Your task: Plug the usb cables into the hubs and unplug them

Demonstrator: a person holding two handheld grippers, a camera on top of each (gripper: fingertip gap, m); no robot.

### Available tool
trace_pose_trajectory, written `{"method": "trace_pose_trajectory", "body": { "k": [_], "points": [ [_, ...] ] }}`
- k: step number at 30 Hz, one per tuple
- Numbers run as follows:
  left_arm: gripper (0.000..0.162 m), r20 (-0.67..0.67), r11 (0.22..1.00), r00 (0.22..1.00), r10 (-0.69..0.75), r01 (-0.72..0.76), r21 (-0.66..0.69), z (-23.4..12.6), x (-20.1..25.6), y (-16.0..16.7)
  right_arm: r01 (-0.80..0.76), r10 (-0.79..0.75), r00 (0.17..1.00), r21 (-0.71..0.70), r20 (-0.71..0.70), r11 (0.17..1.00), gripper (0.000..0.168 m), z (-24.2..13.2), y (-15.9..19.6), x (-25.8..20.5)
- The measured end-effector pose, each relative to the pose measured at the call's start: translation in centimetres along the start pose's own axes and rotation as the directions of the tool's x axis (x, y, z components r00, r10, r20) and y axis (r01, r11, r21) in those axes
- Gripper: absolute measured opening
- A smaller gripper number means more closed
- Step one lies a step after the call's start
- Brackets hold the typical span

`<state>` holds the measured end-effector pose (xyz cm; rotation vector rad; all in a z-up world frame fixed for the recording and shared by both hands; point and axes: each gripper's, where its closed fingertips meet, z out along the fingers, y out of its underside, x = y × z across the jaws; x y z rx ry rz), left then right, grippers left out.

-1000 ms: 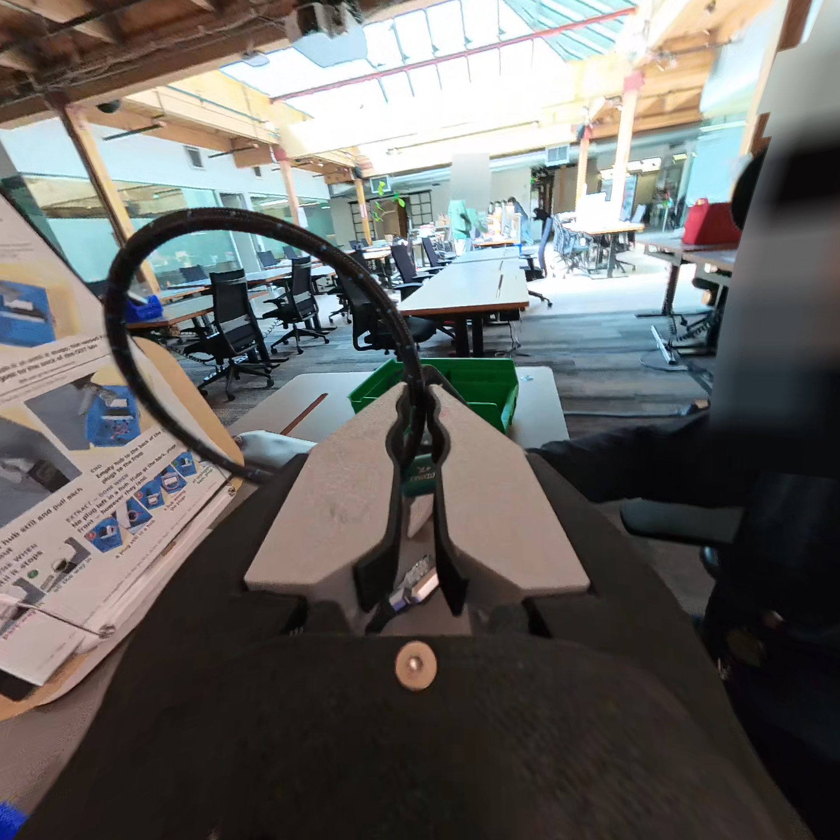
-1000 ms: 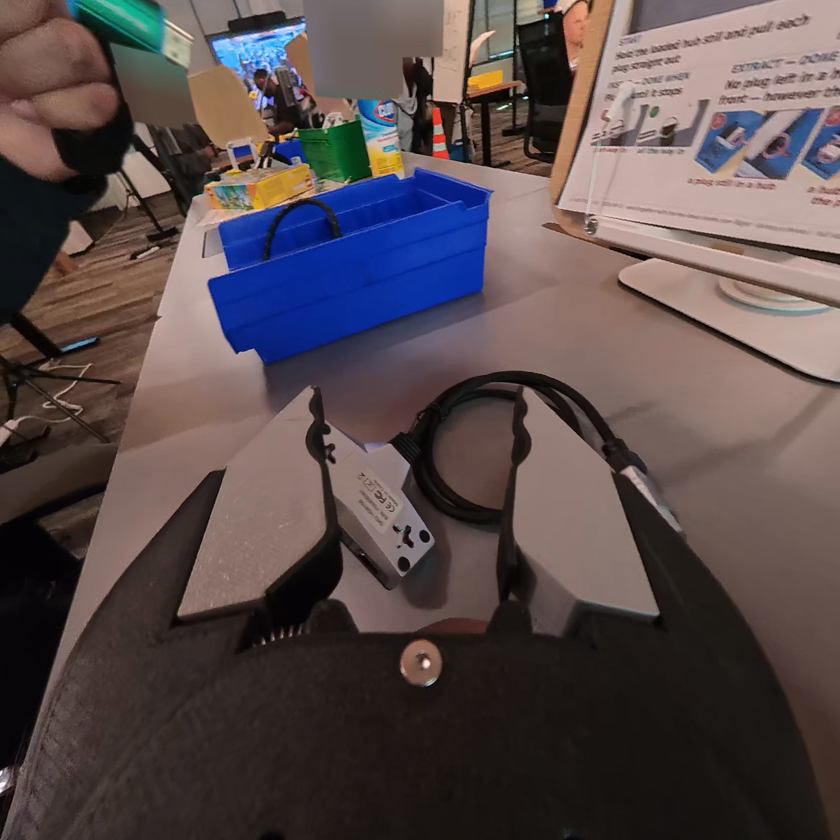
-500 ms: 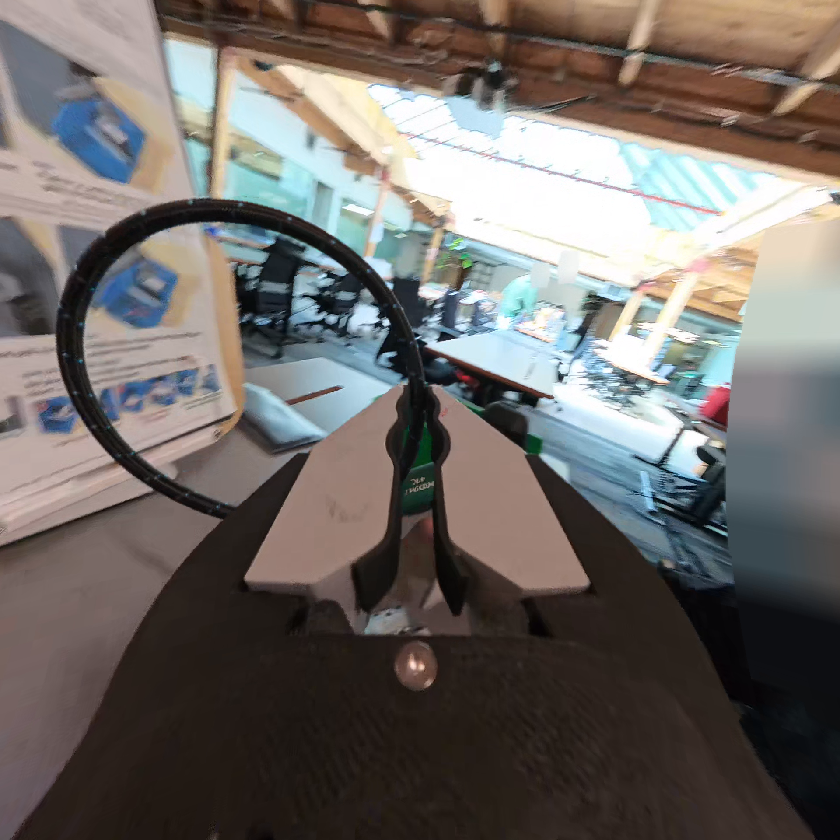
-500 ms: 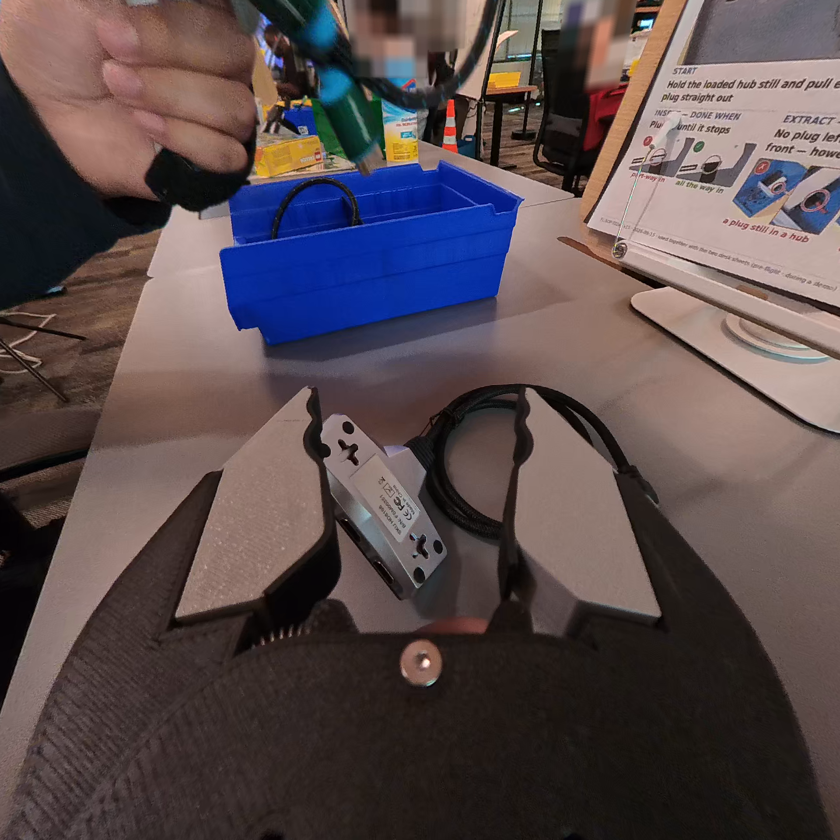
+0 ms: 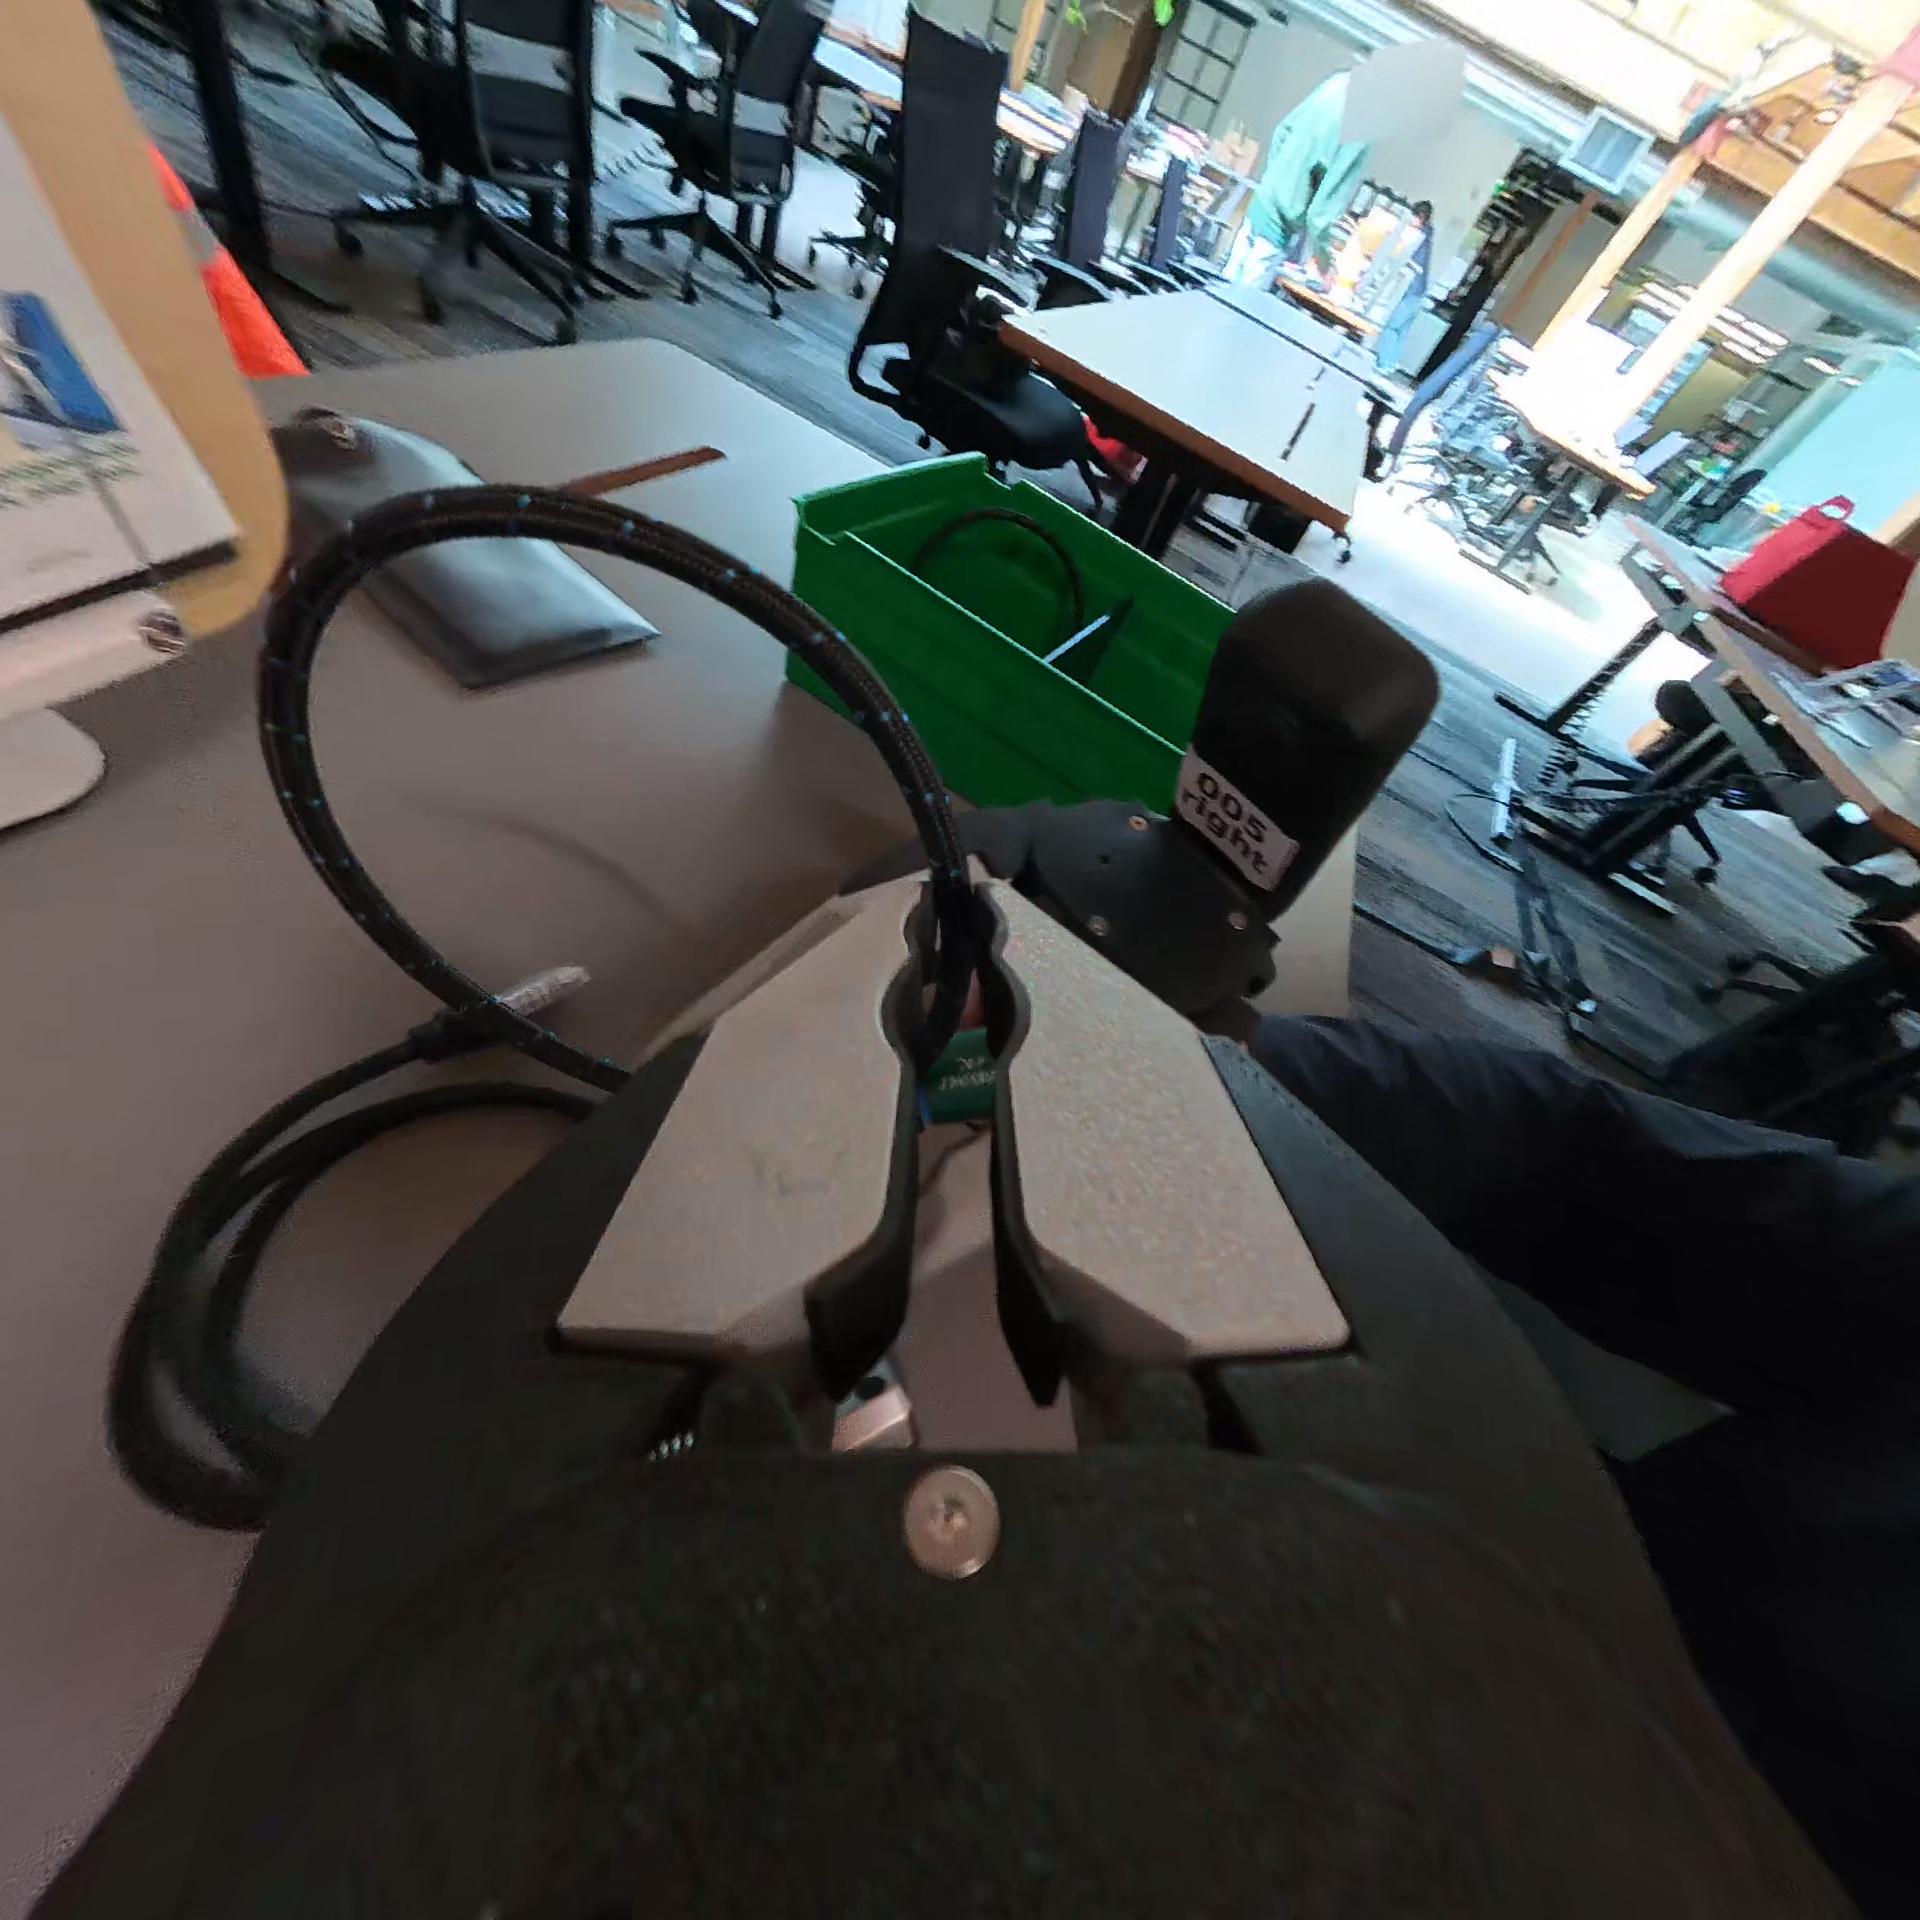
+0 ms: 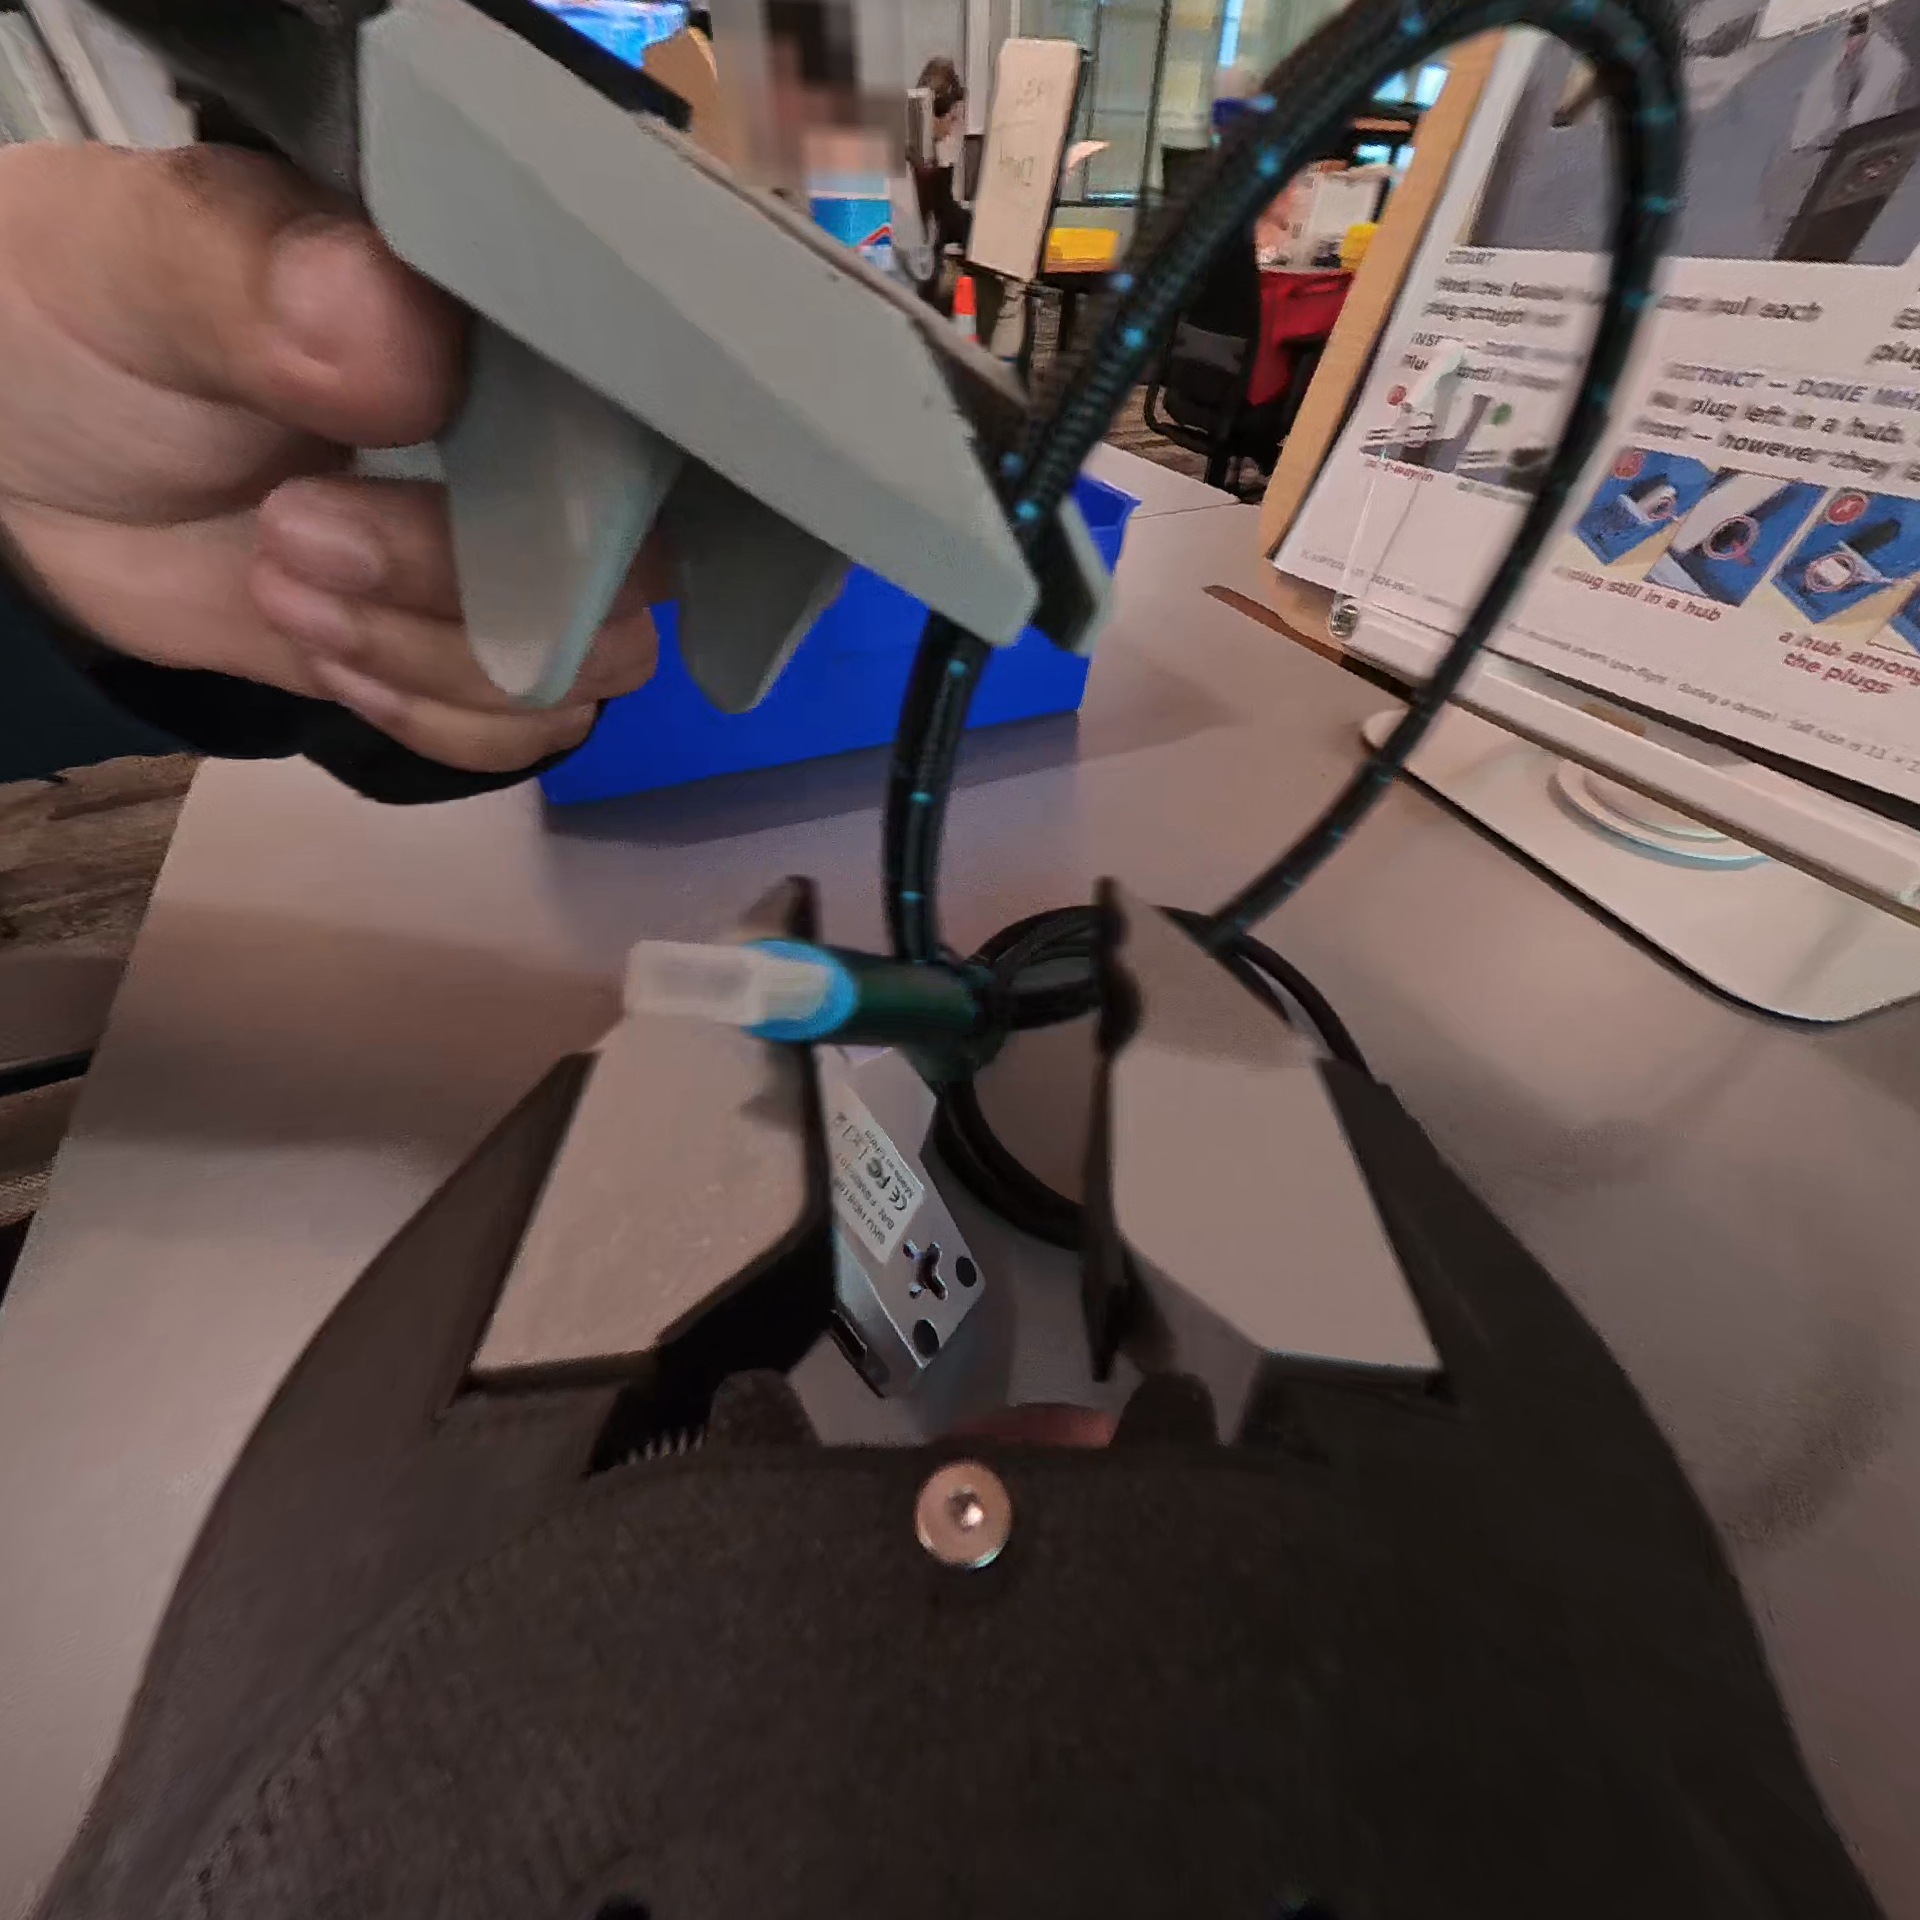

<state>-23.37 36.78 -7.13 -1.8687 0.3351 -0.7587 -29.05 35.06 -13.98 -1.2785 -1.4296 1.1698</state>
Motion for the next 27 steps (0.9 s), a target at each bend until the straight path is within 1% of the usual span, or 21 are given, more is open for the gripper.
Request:
{"method": "trace_pose_trajectory", "body": {
  "k": [1, 3, 4, 6, 8, 11, 13, 15, 17, 18, 20, 22, 24, 25, 26, 27],
  "points": [
    [0.004, -0.001, 1.0, 1.0, -0.007, 0.007, -0.002, 0.2, 0.1, 0.0, 0.012, -0.012, 1.0, -0.003, 0.006, 1.0, 0.034, -0.1, 0.1, -0.1],
    [0.006, 0.01, 1.0, 1.0, 0.001, -0.001, -0.01, 0.3, -0.2, -0.1, 0.042, -0.042, 0.999, -0.024, -0.015, 0.999, 0.022, -0.2, 0.2, 0.2],
    [0.016, 0.01, 1.0, 1.0, 0.01, -0.01, -0.025, 0.2, -0.3, -0.1, 0.046, -0.047, 0.999, -0.032, -0.01, 0.998, 0.019, -0.4, 0.3, 0.2],
    [0.033, 0.026, 0.997, 0.999, 0.045, -0.044, -0.058, -0.3, -0.9, 0.0, 0.007, -0.007, 1.0, -0.022, -0.003, 1.0, 0.015, -0.7, 0.0, 0.4],
    [0.041, 0.052, 0.992, 0.993, 0.106, -0.102, -0.07, -1.4, -1.3, -0.1, -0.074, 0.074, 0.997, 0.005, 0.007, 0.997, 0.014, -1.1, -0.3, 1.2],
    [0.041, 0.07, 0.969, 0.975, 0.211, -0.199, -0.143, -3.0, -1.5, 1.2, -0.209, 0.208, 0.978, 0.043, 0.034, 0.977, 0.013, -1.9, -0.6, 2.3],
    [0.043, 0.079, 0.949, 0.958, 0.274, -0.256, -0.184, -3.9, -1.5, 2.6, -0.272, 0.269, 0.962, 0.069, 0.046, 0.96, 0.013, -2.3, -0.8, 3.0],
    [0.044, 0.033, 0.918, 0.941, 0.337, -0.321, -0.232, -4.3, -0.7, 4.5, -0.304, 0.301, 0.952, 0.082, 0.046, 0.949, 0.012, -2.6, -1.0, 3.4],
    [0.045, 0.001, 0.856, 0.906, 0.423, -0.399, -0.329, -4.5, -0.5, 7.2, -0.305, 0.304, 0.952, 0.08, 0.024, 0.949, 0.012, -2.7, -0.8, 3.9],
    [0.049, -0.008, 0.807, 0.877, 0.48, -0.445, -0.388, -4.5, -0.7, 8.6, -0.303, 0.303, 0.953, 0.079, 0.014, 0.95, 0.012, -2.8, -0.8, 4.1],
    [0.057, -0.022, 0.689, 0.795, 0.606, -0.538, -0.485, -4.5, -1.5, 10.9, -0.308, 0.308, 0.951, 0.084, 0.003, 0.948, 0.012, -2.9, -0.8, 4.4],
    [0.061, -0.059, 0.561, 0.696, 0.715, -0.623, -0.545, -4.3, -2.1, 12.5, -0.326, 0.327, 0.945, 0.096, 0.011, 0.94, 0.013, -3.1, -0.9, 4.5],
    [0.062, -0.079, 0.448, 0.603, 0.794, -0.668, -0.595, -4.0, -3.0, 13.4, -0.352, 0.35, 0.936, 0.12, 0.039, 0.928, 0.013, -3.4, -1.3, 4.6],
    [0.061, -0.073, 0.409, 0.564, 0.822, -0.676, -0.613, -3.8, -3.5, 13.5, -0.369, 0.365, 0.93, 0.129, 0.052, 0.921, 0.013, -3.5, -1.5, 4.7],
    [0.055, -0.062, 0.39, 0.537, 0.841, -0.681, -0.62, -3.5, -3.9, 13.3, -0.387, 0.382, 0.922, 0.133, 0.065, 0.912, 0.013, -3.6, -1.5, 4.8],
    [0.05, -0.057, 0.385, 0.525, 0.849, -0.69, -0.612, -3.0, -4.0, 13.1, -0.404, 0.397, 0.915, 0.139, 0.078, 0.904, 0.013, -3.6, -1.6, 4.8]
  ]
}}
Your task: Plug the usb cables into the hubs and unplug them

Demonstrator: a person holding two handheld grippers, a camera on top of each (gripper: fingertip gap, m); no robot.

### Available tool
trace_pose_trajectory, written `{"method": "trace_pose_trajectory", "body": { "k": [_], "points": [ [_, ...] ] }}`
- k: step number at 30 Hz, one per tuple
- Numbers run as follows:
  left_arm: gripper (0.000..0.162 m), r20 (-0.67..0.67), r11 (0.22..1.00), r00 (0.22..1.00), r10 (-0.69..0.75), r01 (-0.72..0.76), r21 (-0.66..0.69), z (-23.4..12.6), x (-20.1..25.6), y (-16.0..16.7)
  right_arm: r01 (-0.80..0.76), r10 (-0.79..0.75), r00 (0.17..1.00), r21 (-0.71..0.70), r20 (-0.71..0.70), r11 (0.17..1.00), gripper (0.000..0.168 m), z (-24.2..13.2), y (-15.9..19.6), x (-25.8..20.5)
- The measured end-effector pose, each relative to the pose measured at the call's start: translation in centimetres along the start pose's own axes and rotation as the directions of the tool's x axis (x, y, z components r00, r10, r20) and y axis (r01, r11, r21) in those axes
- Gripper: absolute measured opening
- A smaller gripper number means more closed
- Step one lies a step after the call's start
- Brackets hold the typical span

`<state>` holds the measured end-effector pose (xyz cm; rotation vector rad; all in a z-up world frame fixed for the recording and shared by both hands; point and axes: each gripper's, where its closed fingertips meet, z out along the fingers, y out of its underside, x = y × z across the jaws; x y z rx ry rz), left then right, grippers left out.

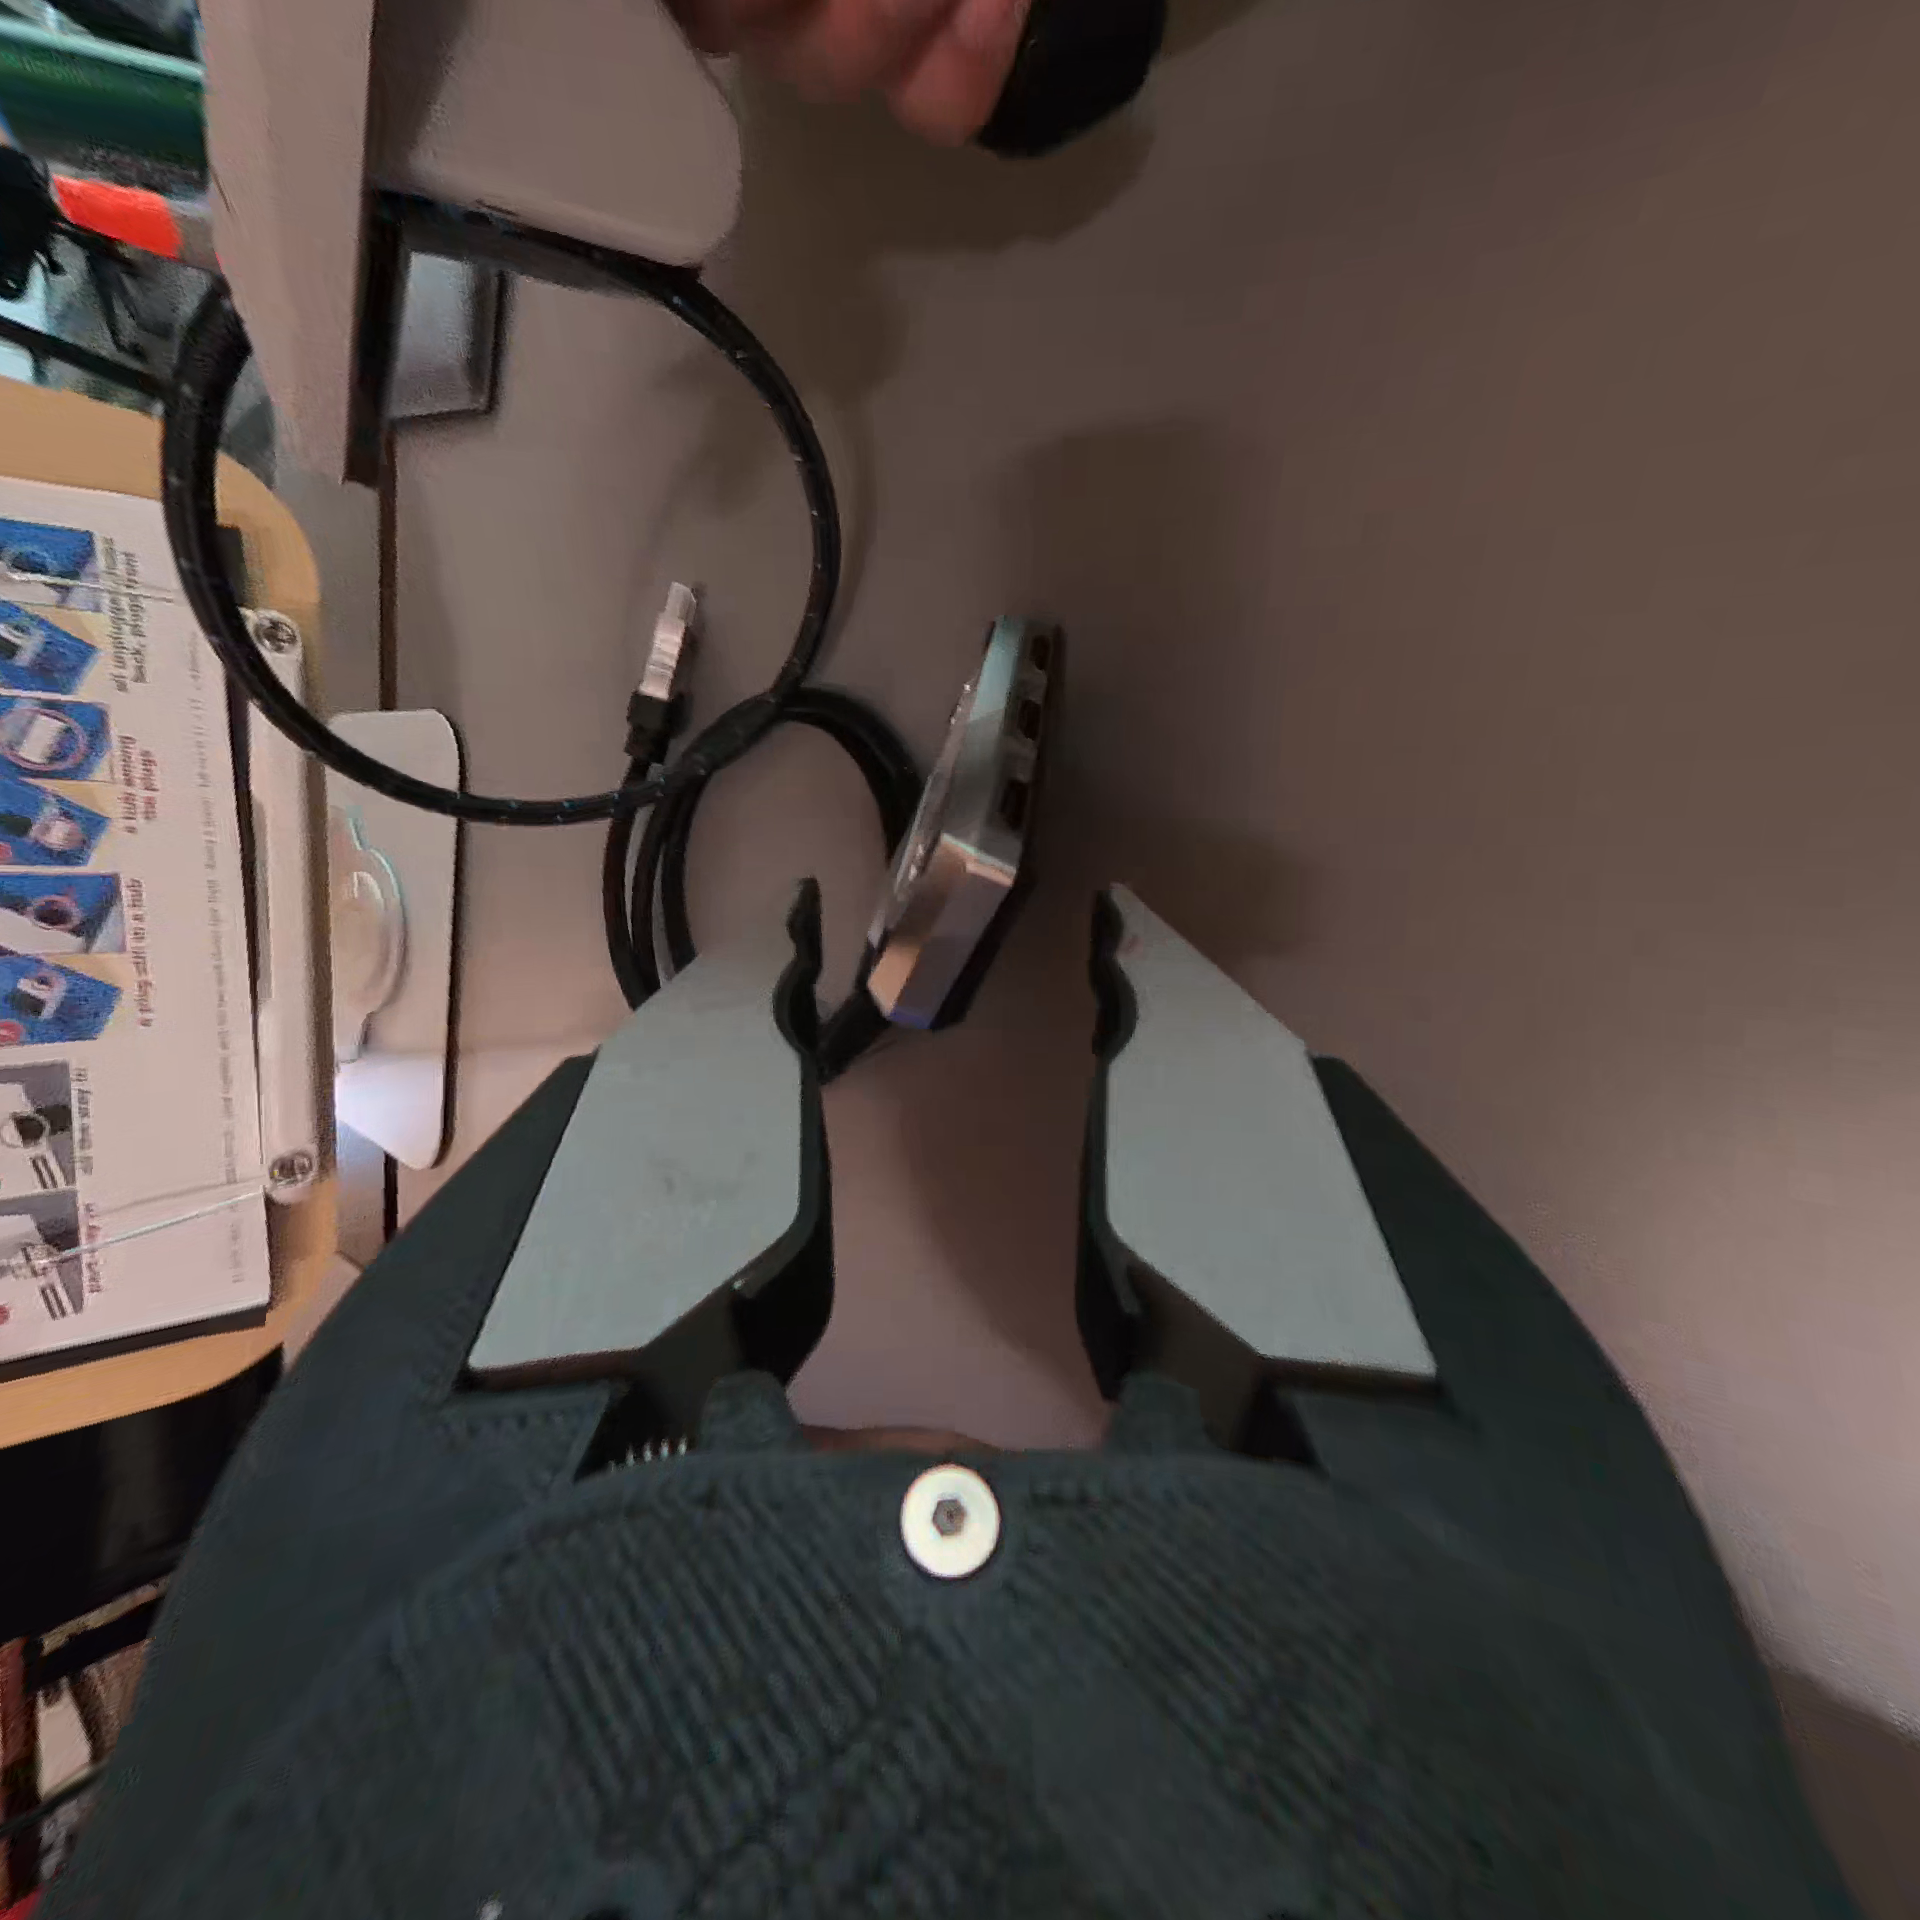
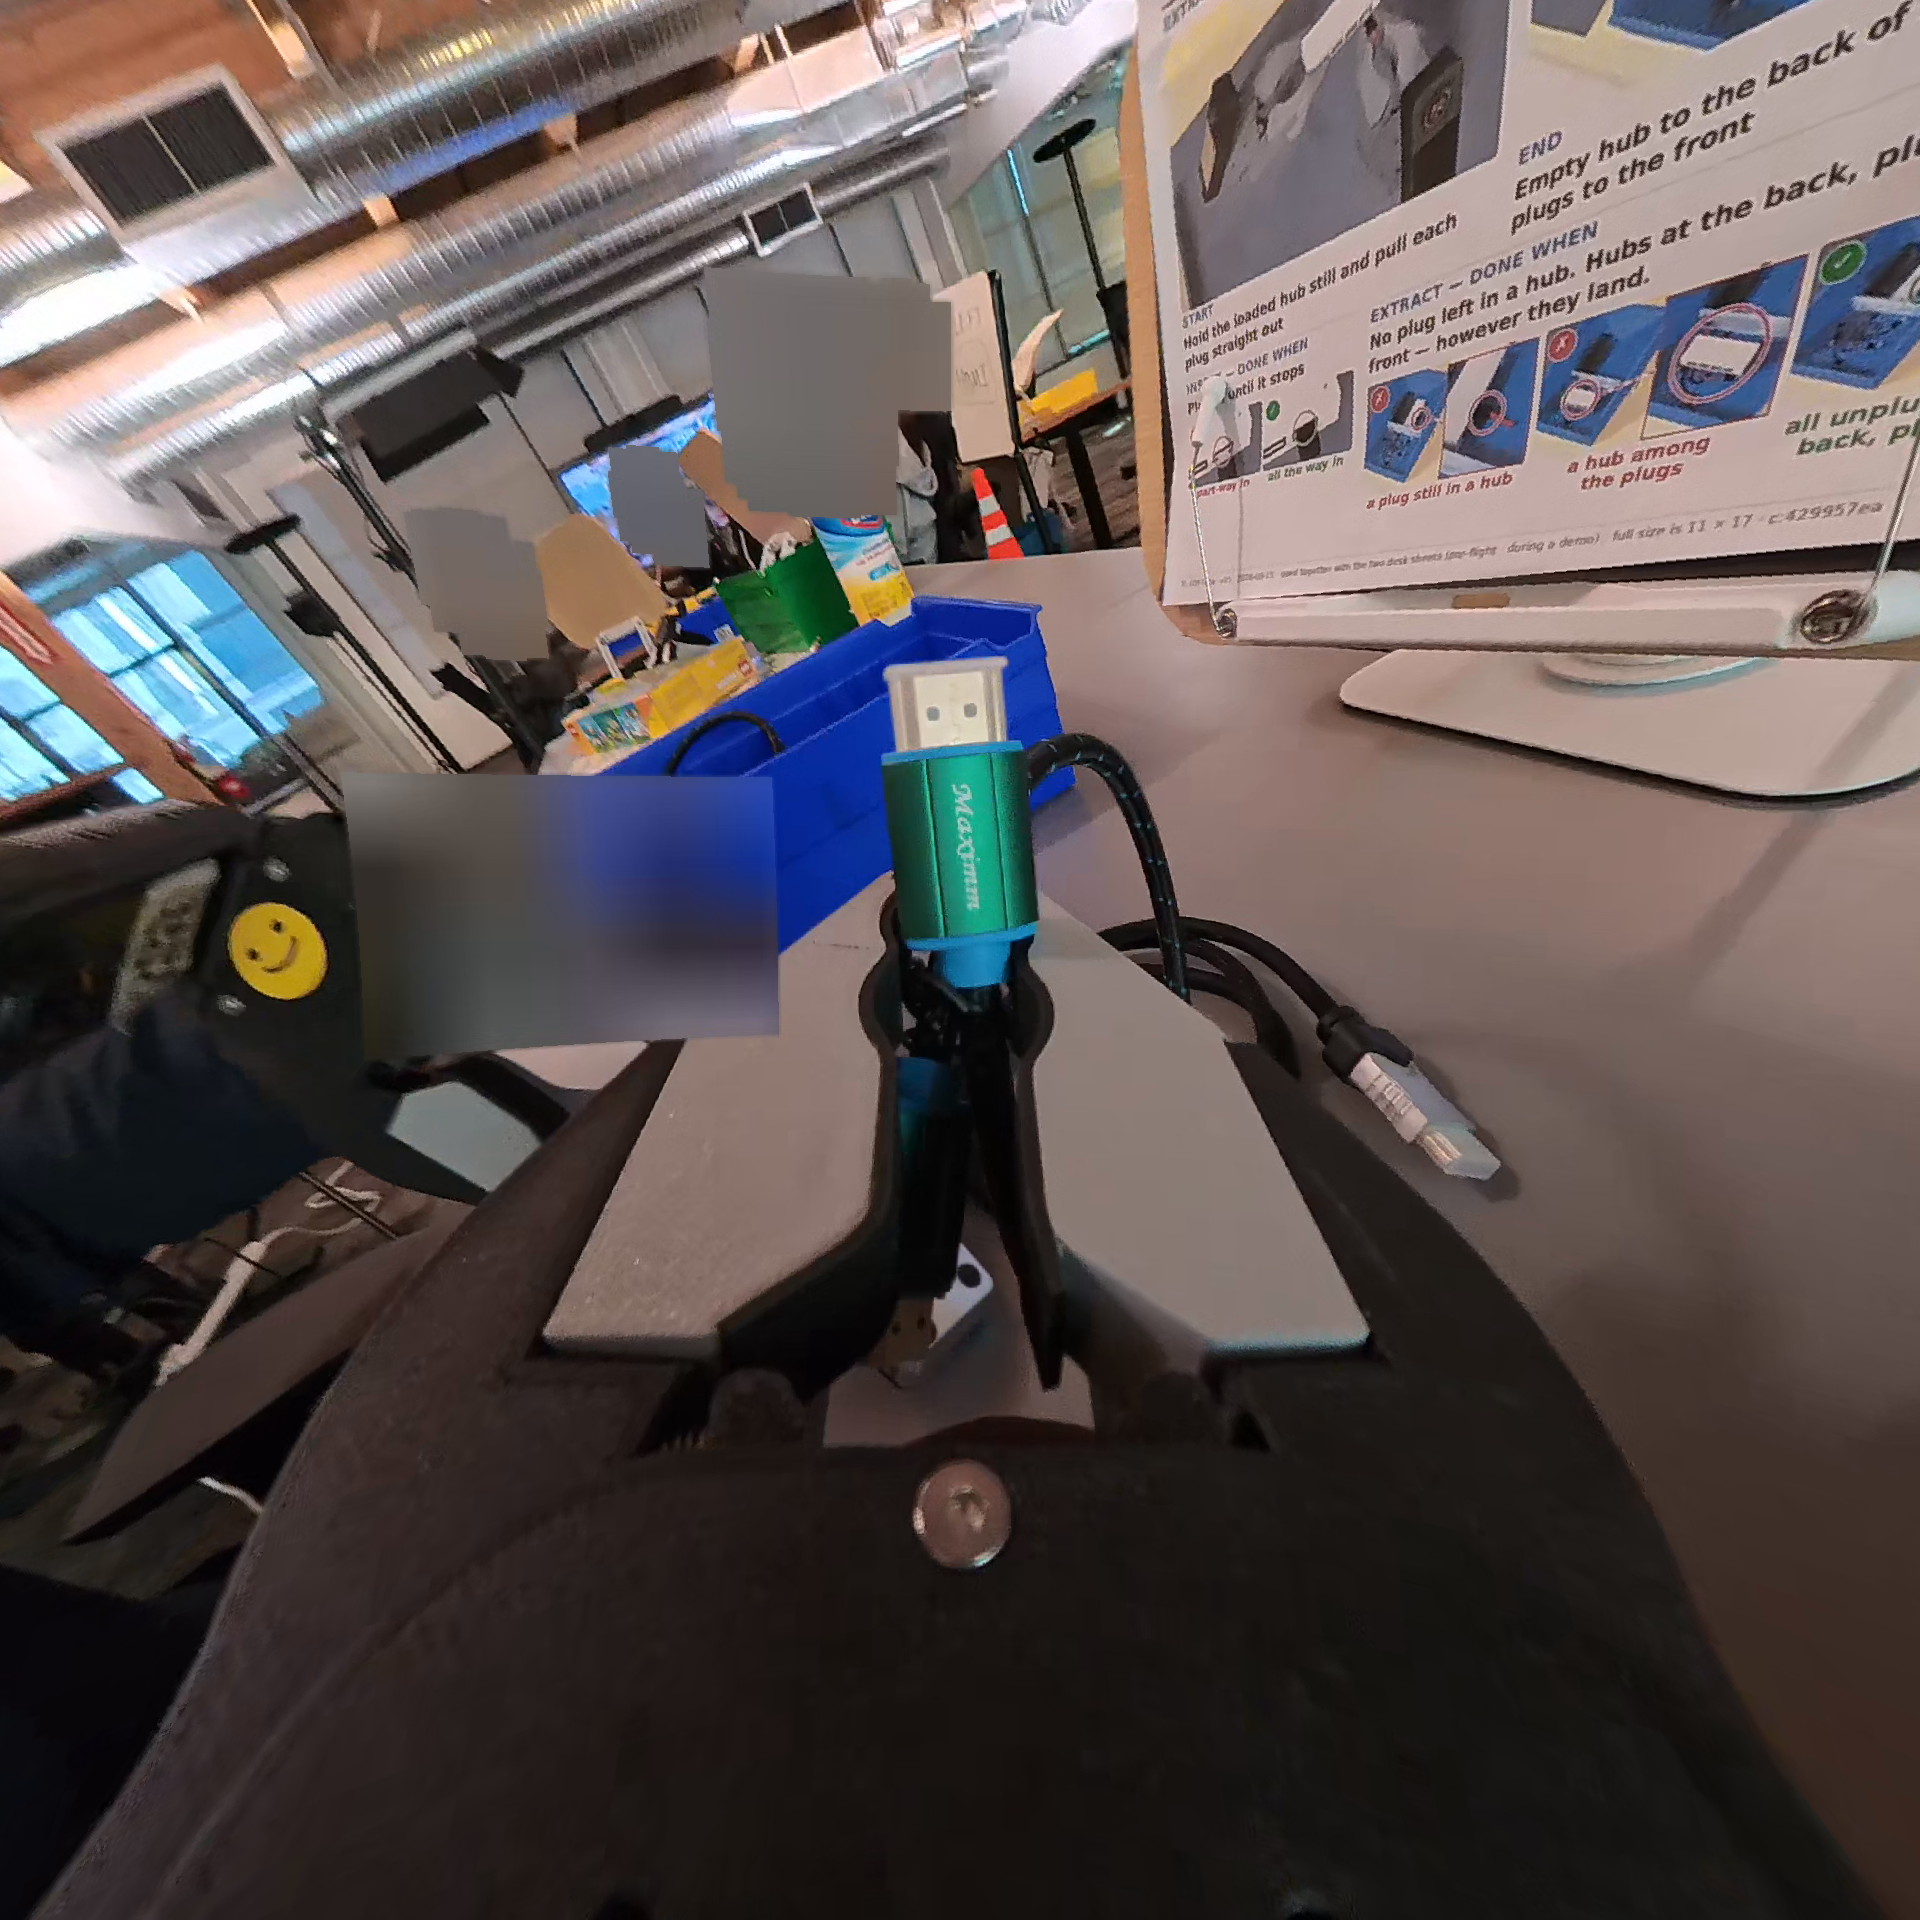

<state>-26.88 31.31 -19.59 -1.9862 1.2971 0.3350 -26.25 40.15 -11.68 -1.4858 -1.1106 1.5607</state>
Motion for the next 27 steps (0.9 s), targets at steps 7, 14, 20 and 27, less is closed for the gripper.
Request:
{"method": "trace_pose_trajectory", "body": {
  "k": [7, 14, 20, 27],
  "points": [
    [0.026, -0.013, 0.999, 1.0, -0.004, 0.004, 0.053, 2.8, -0.1, 0.1, -0.025, 0.025, 1.0, -0.023, -0.012, 0.999, 0.013, -0.1, 0.1, 0.2],
    [0.023, 0.075, 0.993, 0.997, -0.022, 0.013, 0.116, 3.2, -1.0, -0.4, 0.011, -0.023, 0.987, -0.079, -0.156, 0.997, 0.015, -0.6, 0.8, 2.5],
    [0.02, 0.066, 0.908, 0.963, -0.261, 0.221, 0.356, 1.8, -4.5, -1.4, 0.072, -0.14, 0.915, -0.189, -0.378, 0.979, 0.015, -2.0, 1.7, 6.3],
    [0.019, 0.107, 0.833, 0.966, -0.236, 0.144, 0.534, -0.1, -4.6, -1.2, -0.04, -0.036, 0.915, -0.179, -0.402, 0.983, 0.013, -2.4, 2.8, 7.9]
  ]
}}
